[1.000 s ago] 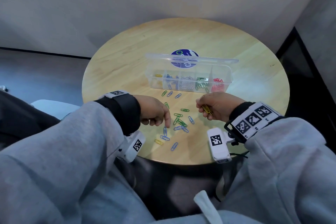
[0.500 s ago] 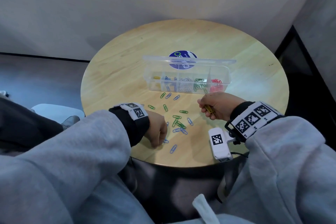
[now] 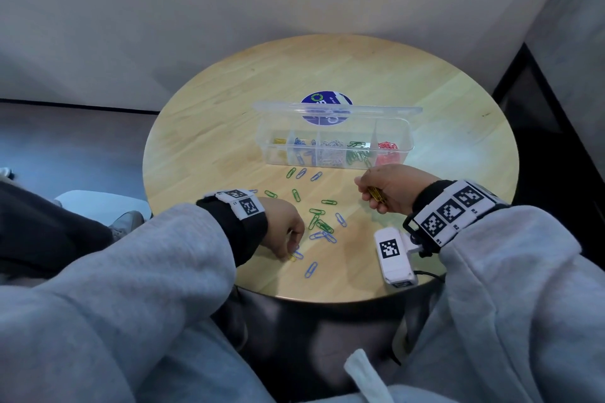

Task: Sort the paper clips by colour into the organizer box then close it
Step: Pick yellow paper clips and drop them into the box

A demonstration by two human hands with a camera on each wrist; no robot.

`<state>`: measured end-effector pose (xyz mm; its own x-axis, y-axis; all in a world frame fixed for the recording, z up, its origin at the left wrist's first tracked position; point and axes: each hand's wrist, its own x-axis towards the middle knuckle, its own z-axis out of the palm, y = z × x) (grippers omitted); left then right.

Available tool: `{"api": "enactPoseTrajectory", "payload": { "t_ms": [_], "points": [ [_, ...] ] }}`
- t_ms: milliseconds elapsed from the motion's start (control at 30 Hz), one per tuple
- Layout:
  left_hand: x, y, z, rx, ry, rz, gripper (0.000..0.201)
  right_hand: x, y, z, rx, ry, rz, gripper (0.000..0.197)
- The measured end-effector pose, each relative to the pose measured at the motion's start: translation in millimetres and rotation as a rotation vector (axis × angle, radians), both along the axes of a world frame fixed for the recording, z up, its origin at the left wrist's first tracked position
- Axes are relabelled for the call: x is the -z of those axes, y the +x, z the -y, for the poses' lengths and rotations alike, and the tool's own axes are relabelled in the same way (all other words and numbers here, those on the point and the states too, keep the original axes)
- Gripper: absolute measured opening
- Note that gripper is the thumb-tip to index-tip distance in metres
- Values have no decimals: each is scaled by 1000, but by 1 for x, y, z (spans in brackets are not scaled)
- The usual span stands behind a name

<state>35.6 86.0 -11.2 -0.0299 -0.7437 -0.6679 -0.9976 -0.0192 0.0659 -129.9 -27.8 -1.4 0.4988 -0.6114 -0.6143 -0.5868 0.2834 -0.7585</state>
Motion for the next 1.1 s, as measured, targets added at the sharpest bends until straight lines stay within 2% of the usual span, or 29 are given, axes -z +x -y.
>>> {"api": "enactPoseTrajectory", "payload": {
  "t_ms": [133,200,400,533,700,833,967,1100],
  "points": [
    [0,-1,0,-39,17,-7,10,1,-1,2,8,5,13,23],
    [-2,3,-1,-126,-15,-81,13,2,-2,4,17,13,20,22],
    [-26,16,12,-620,-119,-617,35,1,-2,9,112,93,149,23],
    [-41,17,26,-820,-196,-825,38,1,-3,13,161,172,256,20],
    [-47,22,34,-1035,-253,-1063,30,-1,-4,16,202,244,330,32],
    [-49,28,35,-1218,-247,-1114,21,-4,-3,18,254,319,408,42],
    [-49,35,32,-1313,-235,-1155,27,-6,1,15,271,349,447,45],
    [-48,46,30,-1370,-296,-1218,31,-7,8,9,282,369,488,43]
  ]
}}
